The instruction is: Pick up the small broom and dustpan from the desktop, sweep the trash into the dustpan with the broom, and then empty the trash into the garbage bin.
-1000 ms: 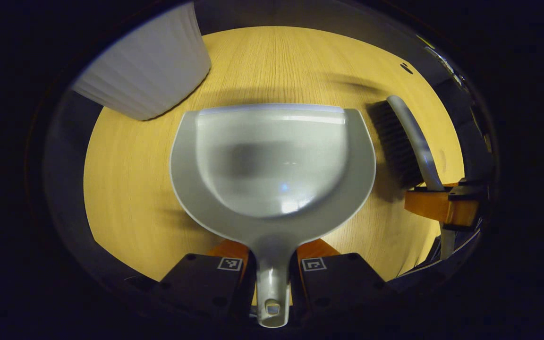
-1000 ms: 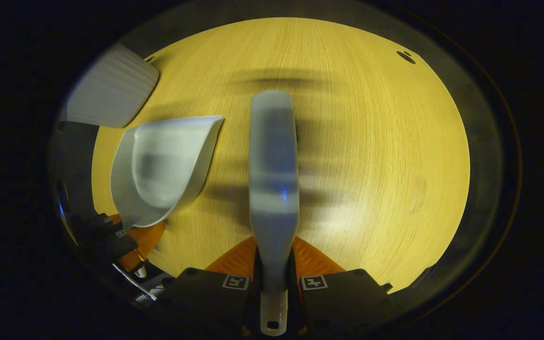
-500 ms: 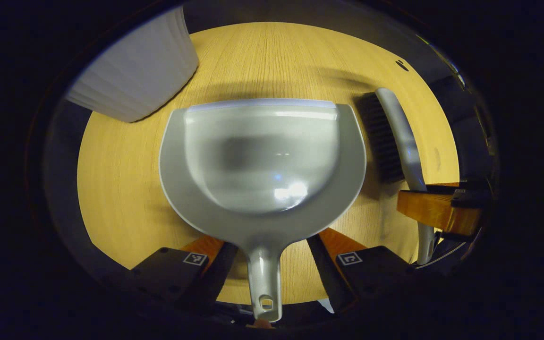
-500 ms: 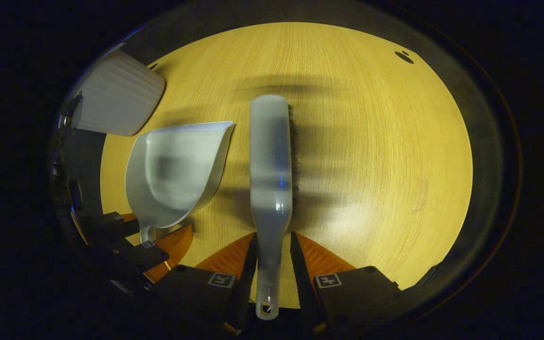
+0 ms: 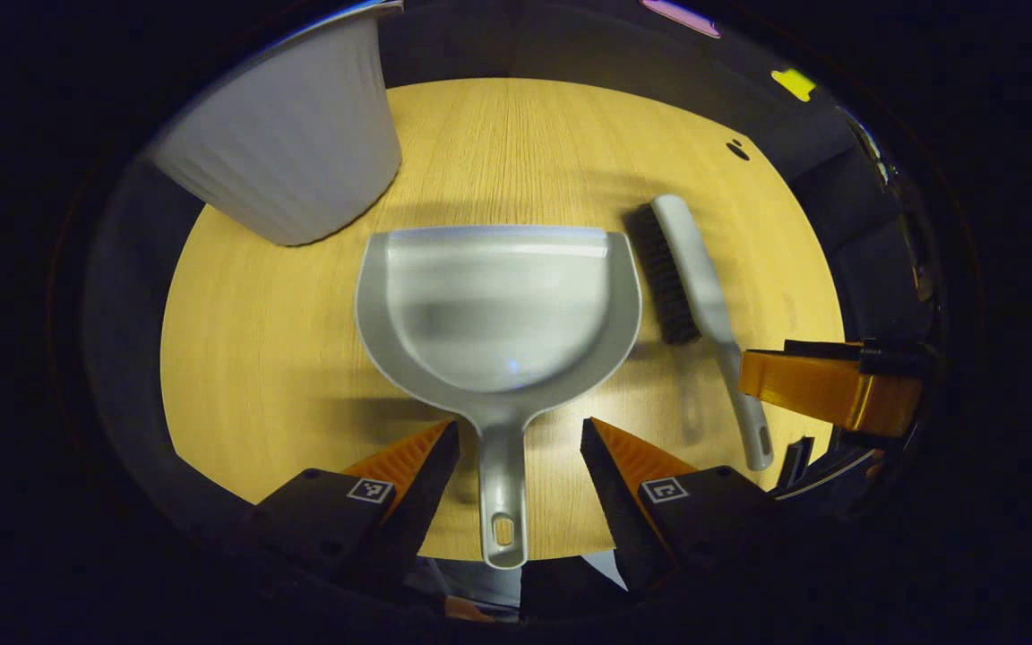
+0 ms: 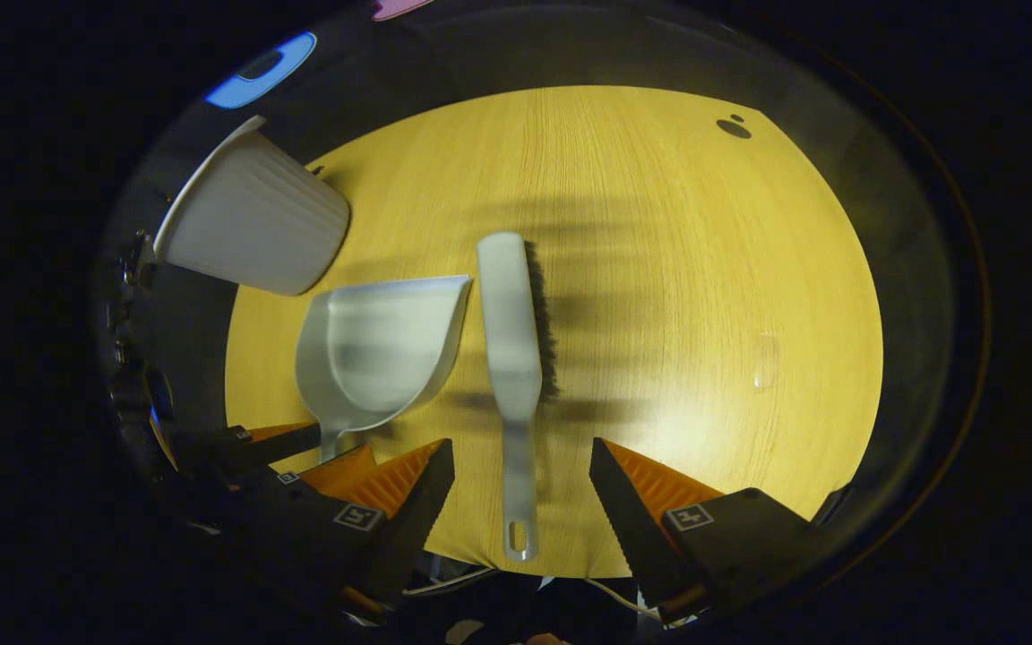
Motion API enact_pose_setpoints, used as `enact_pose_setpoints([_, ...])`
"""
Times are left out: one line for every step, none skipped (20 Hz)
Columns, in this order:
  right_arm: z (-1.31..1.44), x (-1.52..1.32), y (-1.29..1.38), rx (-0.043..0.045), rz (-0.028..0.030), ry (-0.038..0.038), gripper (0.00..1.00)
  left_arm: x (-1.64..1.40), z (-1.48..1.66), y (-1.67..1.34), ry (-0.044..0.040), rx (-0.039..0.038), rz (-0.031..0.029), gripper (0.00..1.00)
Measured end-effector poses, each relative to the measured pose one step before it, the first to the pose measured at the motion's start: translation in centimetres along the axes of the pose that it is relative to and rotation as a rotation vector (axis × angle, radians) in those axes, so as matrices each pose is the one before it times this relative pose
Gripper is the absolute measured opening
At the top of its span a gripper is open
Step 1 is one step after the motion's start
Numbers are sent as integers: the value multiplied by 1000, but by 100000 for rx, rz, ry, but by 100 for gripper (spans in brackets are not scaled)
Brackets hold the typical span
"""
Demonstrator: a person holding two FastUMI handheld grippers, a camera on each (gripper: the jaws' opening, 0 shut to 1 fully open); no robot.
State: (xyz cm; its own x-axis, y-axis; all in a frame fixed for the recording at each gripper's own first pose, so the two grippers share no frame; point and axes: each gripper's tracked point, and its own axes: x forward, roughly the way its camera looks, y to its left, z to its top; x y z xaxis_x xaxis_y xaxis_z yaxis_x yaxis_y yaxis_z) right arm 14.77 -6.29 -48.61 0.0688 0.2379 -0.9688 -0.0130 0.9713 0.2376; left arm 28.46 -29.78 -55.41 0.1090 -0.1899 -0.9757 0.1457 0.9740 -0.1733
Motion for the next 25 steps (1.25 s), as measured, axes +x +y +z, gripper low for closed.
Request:
enact_pose_setpoints([110, -1665, 152, -1164, 255, -4355, 98, -1642, 28, -282, -3597, -82, -1366, 83])
enact_pose_setpoints([385, -1898, 218, -1167, 440, -5814, 98, -1634, 216, 13, -4870, 80, -30, 83])
enact_pose_setpoints([734, -2182, 348, -1720, 405, -6882, 98, -1677, 237, 34, -4715, 145, 334, 83])
enact_pose_setpoints([1143, -2091, 416, -1900, 4, -8267, 98, -1994, 166, -177, -4747, 317, 288, 83])
enact_pose_setpoints([892, -1915, 424, -2289, 96, -6921, 98, -2000, 614, -96, -5820, -192, 218, 83])
enact_pose_setpoints([1034, -1871, 659, -1144, 947, -6839, 97, -2118, 813, -382, -6797, -75, -64, 83])
enact_pose_setpoints([1416, -1693, 772, -119, 1453, -7921, 98, -2167, 1239, -529, -8832, 599, -932, 83])
enact_pose_setpoints([1454, -1798, 686, 446, 1068, -8483, 98, -2217, 1350, -666, -11008, 1679, -2024, 83])
enact_pose_setpoints([1526, -1653, 585, -40, 766, -9485, 98, -1994, 1237, -562, -9572, 2593, -2270, 83])
enact_pose_setpoints([1488, -1466, 372, -1515, -1002, -9607, 97, -2139, 1317, 45, -9416, 2176, 724, 83])
enact_pose_setpoints([1719, -1481, 563, -2646, -773, -8950, 97, -1802, 1373, 153, -8917, 1638, 1916, 83])
enact_pose_setpoints([1637, -1182, 478, -3389, -104, -8210, 97, -1094, -20, -145, -7749, 1687, 1423, 83])
enact_pose_setpoints([1643, -1231, 534, -3464, 483, -7411, 97, -1248, 255, 40, -6990, 2286, 1742, 82])
enact_pose_setpoints([1531, -1473, 792, -3498, 1413, -7863, 97, -248, -112, -197, -6688, 2035, 2023, 82])
enact_pose_setpoints([1462, -1681, 642, -3104, 874, -6846, 96, -808, 455, -147, -6612, 1224, 1632, 82])
enact_pose_setpoints([1108, -734, 353, -1839, 723, -6444, 97, -824, 190, -435, -6342, 84, 640, 82])
enact_pose_setpoints([812, -735, 465, -463, 994, -5407, 97, -652, 686, -478, -7516, -714, -937, 82])
enact_pose_setpoints([393, -77, 22, 279, 896, -5636, 96, 57, 750, 366, -3928, -1025, -779, 82])
enact_pose_setpoints([279, -53, -179, 639, -514, -4071, 96, -450, 287, 376, -2634, -516, 458, 79])
enact_pose_setpoints([52, 446, -244, 964, -391, -3332, 97, 298, -482, 69, -1693, 323, 119, 81])
enact_pose_setpoints([-107, 256, -36, 236, -326, -1823, 97, 108, -292, 151, -894, 741, 971, 81])
enact_pose_setpoints([-215, 156, -45, -224, 134, -261, 97, 68, 73, -60, -1264, 752, 1692, 80])
enact_pose_setpoints([-137, 11, -158, -636, -129, 4, 96, -88, -128, -278, -258, 513, 554, 80])
enact_pose_setpoints([114, 67, -136, -852, -173, -546, 97, -221, 52, 42, -440, 377, 1255, 81])
enact_pose_setpoints([-10, 298, -120, -809, -6, -1139, 97, -11, 115, -123, -954, -158, 785, 80])
